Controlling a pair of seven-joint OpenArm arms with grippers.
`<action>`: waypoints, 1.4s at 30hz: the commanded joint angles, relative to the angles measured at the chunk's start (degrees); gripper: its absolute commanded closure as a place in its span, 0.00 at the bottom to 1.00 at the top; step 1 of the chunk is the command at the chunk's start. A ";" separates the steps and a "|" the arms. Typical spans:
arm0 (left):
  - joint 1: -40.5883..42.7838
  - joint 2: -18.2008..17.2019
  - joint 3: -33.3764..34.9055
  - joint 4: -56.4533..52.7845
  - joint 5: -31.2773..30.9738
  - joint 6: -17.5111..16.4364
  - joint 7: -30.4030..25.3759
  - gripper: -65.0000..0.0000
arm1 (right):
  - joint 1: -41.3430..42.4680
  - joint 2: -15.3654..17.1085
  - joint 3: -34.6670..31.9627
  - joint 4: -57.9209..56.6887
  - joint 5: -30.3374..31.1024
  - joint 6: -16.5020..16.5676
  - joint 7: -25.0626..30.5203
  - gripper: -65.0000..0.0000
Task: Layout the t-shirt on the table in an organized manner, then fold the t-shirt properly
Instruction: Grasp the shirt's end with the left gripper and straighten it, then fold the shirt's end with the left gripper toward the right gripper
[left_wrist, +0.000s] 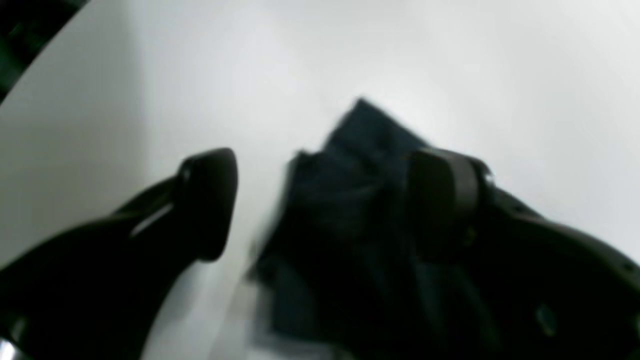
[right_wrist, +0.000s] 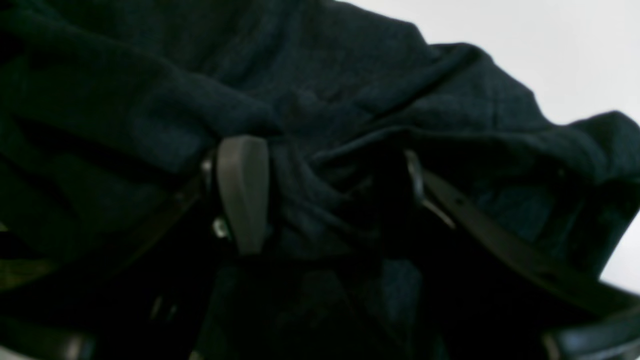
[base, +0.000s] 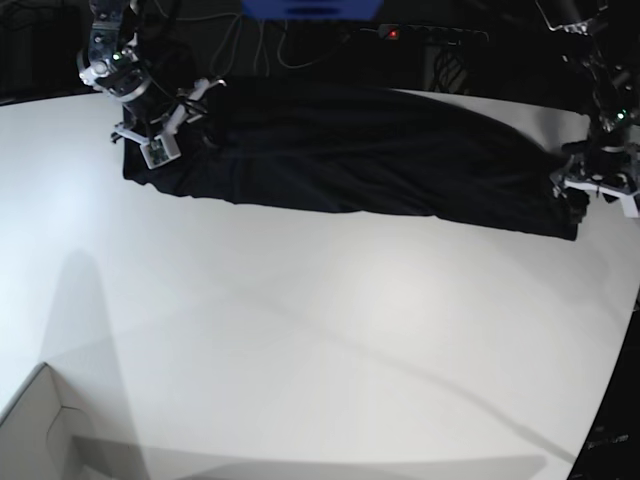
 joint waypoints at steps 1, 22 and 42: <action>-0.61 -0.82 -0.20 0.76 -0.32 -0.82 -1.15 0.21 | -0.08 0.22 0.14 0.56 0.69 -0.03 0.79 0.47; -2.20 -1.34 5.25 -11.29 -0.32 -1.70 -1.41 0.36 | -0.08 0.22 0.14 0.91 0.69 -0.03 0.79 0.47; -1.14 -3.36 -0.73 -9.26 -0.67 -5.83 -6.42 1.00 | 1.06 0.22 0.22 3.29 0.69 -0.03 0.79 0.46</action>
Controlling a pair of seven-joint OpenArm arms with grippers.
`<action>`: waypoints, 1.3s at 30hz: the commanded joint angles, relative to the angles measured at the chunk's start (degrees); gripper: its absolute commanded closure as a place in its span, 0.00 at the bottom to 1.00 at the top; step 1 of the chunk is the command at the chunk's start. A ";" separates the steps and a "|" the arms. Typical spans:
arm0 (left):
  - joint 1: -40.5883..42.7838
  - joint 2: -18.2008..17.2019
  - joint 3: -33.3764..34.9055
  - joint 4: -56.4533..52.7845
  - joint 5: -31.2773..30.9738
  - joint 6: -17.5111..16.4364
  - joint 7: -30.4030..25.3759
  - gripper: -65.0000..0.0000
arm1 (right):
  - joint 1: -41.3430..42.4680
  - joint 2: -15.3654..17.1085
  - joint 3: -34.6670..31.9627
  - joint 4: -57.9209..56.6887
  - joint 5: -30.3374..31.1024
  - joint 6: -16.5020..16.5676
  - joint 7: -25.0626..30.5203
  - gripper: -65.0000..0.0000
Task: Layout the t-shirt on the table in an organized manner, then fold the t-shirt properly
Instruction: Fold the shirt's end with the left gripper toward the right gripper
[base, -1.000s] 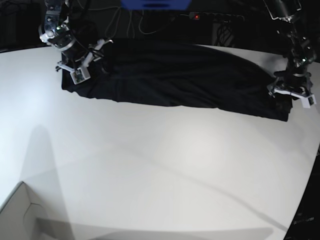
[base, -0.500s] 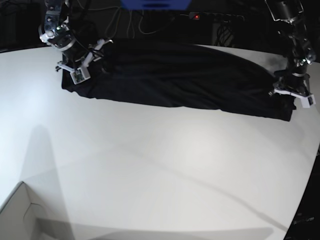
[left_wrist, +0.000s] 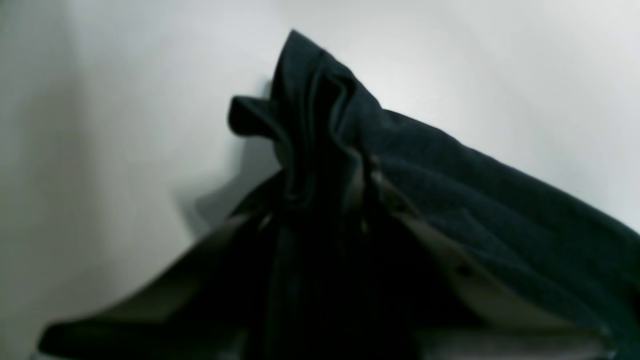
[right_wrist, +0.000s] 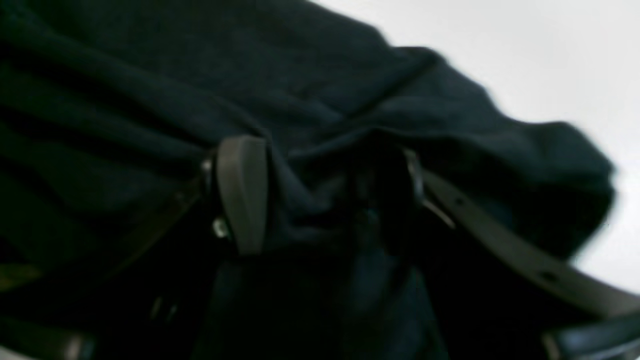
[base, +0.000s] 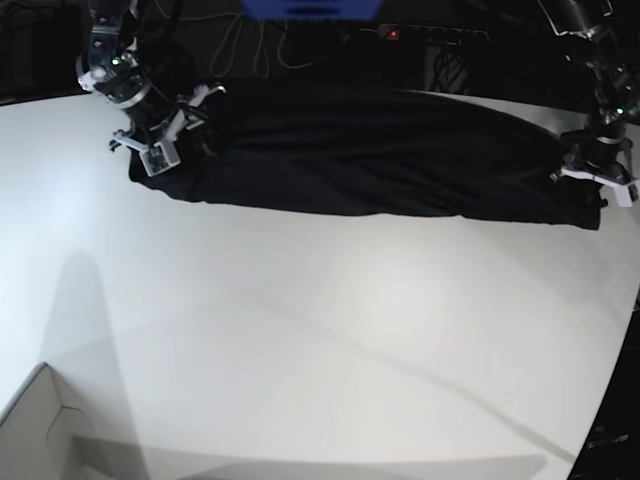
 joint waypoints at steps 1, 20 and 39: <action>-0.13 -0.85 -0.49 2.50 -0.63 -0.13 -1.29 1.00 | 0.10 0.33 0.22 1.96 1.17 -0.05 1.53 0.46; 11.56 7.68 4.08 37.58 2.19 -0.13 -1.20 1.00 | -2.45 -2.22 3.21 10.22 1.17 -0.05 1.53 0.47; 17.36 10.84 40.39 43.65 29.18 0.57 -1.38 1.00 | -2.45 -2.48 4.44 10.22 1.17 -0.05 1.53 0.47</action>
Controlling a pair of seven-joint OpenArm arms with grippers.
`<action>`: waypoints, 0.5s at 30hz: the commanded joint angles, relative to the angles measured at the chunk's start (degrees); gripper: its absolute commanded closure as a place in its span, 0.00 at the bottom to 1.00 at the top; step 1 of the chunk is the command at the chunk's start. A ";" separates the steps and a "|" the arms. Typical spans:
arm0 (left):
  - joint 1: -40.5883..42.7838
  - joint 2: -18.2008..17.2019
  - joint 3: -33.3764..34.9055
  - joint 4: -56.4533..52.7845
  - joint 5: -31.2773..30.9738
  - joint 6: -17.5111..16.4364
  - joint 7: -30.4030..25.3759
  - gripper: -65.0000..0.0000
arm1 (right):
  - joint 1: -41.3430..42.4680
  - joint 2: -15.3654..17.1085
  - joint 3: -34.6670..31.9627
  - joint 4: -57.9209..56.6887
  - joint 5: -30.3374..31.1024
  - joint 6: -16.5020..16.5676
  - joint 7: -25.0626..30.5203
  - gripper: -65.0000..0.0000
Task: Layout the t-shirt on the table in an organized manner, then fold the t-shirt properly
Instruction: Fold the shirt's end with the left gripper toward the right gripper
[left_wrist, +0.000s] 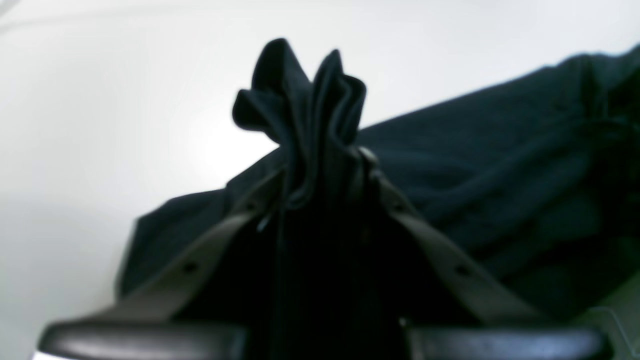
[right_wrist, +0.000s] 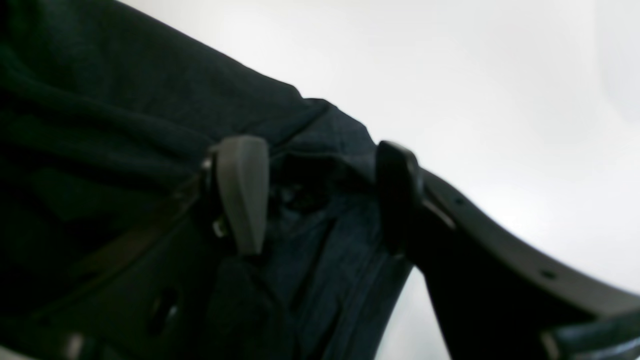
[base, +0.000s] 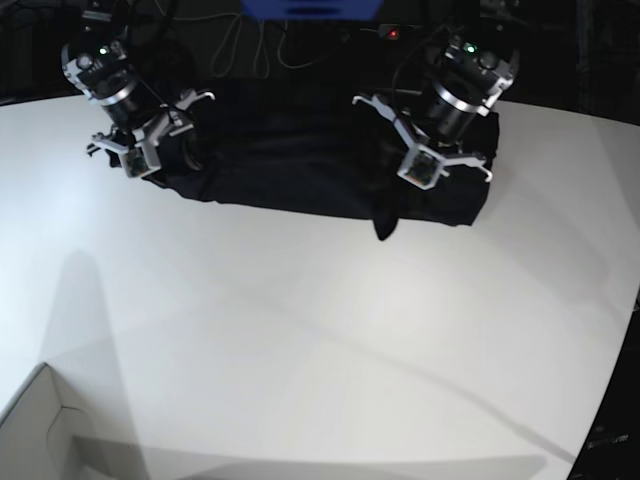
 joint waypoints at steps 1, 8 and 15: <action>-0.10 0.48 0.72 1.00 0.55 -0.02 -1.75 1.00 | -0.04 0.40 0.14 1.00 1.15 -0.05 1.49 0.47; -0.72 1.10 5.47 -1.28 5.91 -0.02 -1.66 1.00 | -0.04 0.40 0.14 1.00 1.15 -0.05 1.49 0.47; -2.83 1.19 7.05 -4.27 7.76 -0.02 -1.57 0.91 | -0.04 0.49 0.14 1.00 1.15 -0.05 1.49 0.47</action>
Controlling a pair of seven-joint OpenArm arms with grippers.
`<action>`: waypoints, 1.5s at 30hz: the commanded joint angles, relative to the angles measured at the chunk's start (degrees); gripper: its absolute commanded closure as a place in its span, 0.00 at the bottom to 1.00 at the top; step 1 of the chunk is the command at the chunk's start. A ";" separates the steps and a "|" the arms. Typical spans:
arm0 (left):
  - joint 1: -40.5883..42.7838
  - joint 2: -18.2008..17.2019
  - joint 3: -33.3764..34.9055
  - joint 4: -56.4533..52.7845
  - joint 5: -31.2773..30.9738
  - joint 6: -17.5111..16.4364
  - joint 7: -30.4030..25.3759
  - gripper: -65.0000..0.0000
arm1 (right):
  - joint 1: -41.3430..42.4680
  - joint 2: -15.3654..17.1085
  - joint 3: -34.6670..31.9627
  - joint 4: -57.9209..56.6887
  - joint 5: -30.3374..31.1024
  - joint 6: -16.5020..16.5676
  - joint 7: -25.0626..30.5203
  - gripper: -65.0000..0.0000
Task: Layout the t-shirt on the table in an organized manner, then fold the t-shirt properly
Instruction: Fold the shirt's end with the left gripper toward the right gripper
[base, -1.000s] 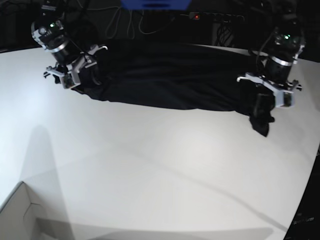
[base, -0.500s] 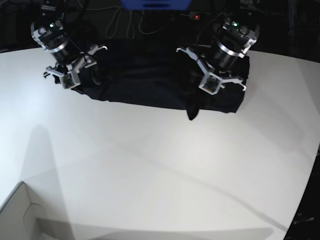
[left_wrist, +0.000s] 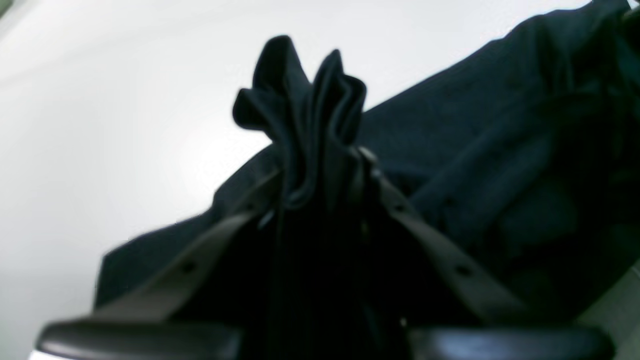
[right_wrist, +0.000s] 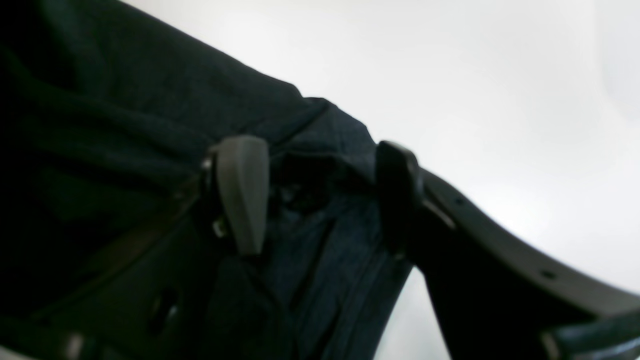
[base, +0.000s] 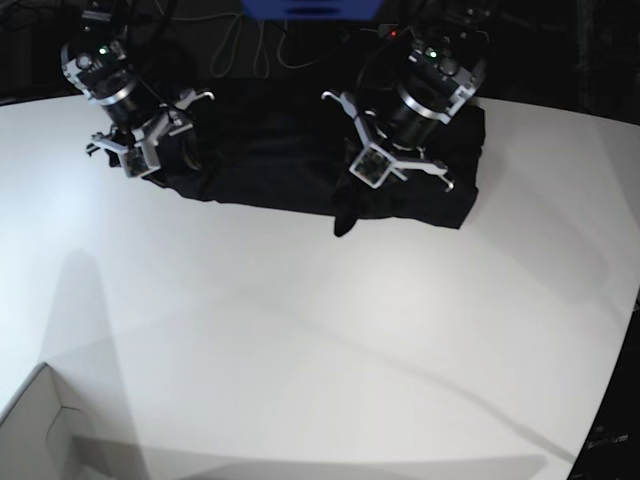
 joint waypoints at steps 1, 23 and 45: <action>-0.14 0.49 0.17 0.56 -0.44 -0.02 -1.11 0.84 | -0.09 0.42 0.14 1.00 1.15 -0.05 1.51 0.47; 0.30 1.28 -5.63 5.74 -9.23 3.50 -1.20 0.45 | 0.35 -1.86 5.24 2.14 1.32 -0.05 1.51 0.46; 0.21 -1.97 11.95 6.36 -9.32 5.52 13.39 0.45 | 0.18 -2.12 6.99 2.14 1.32 -0.05 1.51 0.47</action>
